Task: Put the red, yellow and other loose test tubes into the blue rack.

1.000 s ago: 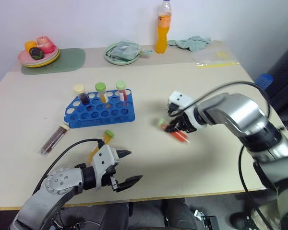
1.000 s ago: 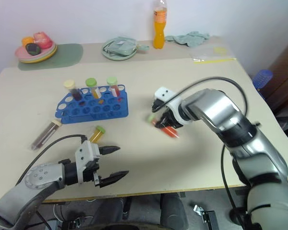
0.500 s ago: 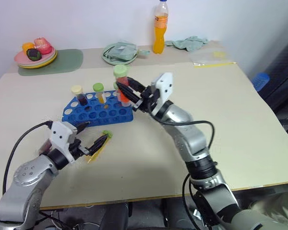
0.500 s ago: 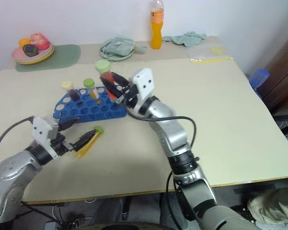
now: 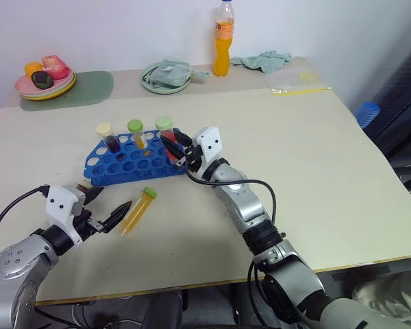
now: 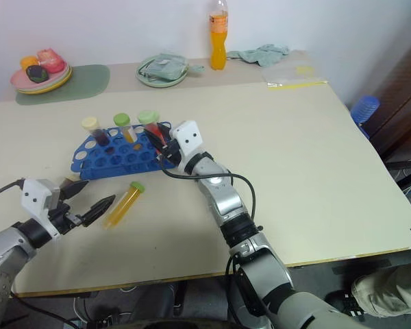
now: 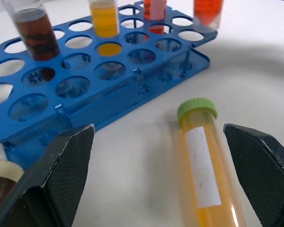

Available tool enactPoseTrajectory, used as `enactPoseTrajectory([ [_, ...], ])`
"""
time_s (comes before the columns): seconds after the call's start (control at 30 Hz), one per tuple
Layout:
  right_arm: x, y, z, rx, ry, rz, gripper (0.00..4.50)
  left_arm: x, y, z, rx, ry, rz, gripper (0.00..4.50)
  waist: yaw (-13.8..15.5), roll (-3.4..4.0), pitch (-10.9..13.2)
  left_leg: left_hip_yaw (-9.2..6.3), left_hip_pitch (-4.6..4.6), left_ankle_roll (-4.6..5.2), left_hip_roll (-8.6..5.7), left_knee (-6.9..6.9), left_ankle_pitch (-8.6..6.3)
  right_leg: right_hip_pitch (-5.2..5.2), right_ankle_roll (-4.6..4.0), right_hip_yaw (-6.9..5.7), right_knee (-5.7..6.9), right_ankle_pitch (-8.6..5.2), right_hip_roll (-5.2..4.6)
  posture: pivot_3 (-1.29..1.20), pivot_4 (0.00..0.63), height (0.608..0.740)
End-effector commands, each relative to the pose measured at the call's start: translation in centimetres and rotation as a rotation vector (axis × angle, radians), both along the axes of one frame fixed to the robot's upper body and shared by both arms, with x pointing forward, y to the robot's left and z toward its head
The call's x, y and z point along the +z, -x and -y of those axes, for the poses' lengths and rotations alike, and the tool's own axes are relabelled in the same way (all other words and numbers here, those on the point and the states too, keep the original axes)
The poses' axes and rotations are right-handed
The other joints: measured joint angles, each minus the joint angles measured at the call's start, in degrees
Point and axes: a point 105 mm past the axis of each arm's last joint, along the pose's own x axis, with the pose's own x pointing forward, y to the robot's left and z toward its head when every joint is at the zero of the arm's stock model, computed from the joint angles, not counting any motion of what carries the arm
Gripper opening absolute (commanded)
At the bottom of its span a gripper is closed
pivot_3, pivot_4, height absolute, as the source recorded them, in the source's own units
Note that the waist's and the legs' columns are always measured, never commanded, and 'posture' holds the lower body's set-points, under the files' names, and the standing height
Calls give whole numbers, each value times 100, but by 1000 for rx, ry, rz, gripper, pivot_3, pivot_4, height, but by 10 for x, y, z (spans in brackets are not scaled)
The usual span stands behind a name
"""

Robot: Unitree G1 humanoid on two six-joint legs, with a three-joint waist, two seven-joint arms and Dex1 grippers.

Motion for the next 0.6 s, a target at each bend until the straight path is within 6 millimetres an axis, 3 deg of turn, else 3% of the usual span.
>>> enactPoseTrajectory([
  [0.03,11,1,-10,13,-9,44,726,6,0,2,-8,-10,33,4500,-1,0,0,0,0,0,0,0,0,0,0,1,0,0,0,0,150,740],
  [0.43,5,-12,-17,-34,18,30,726,5,-1,7,-13,3,30,4500,18,0,-1,-3,2,0,-1,2,0,2,0,-1,-1,0,-1,0,150,740],
  [0.6,5,-8,-21,-10,12,44,726,4,-3,12,-20,10,33,4500,11,0,-1,-3,2,-1,-2,2,0,4,0,-1,0,0,-2,0,150,740],
])
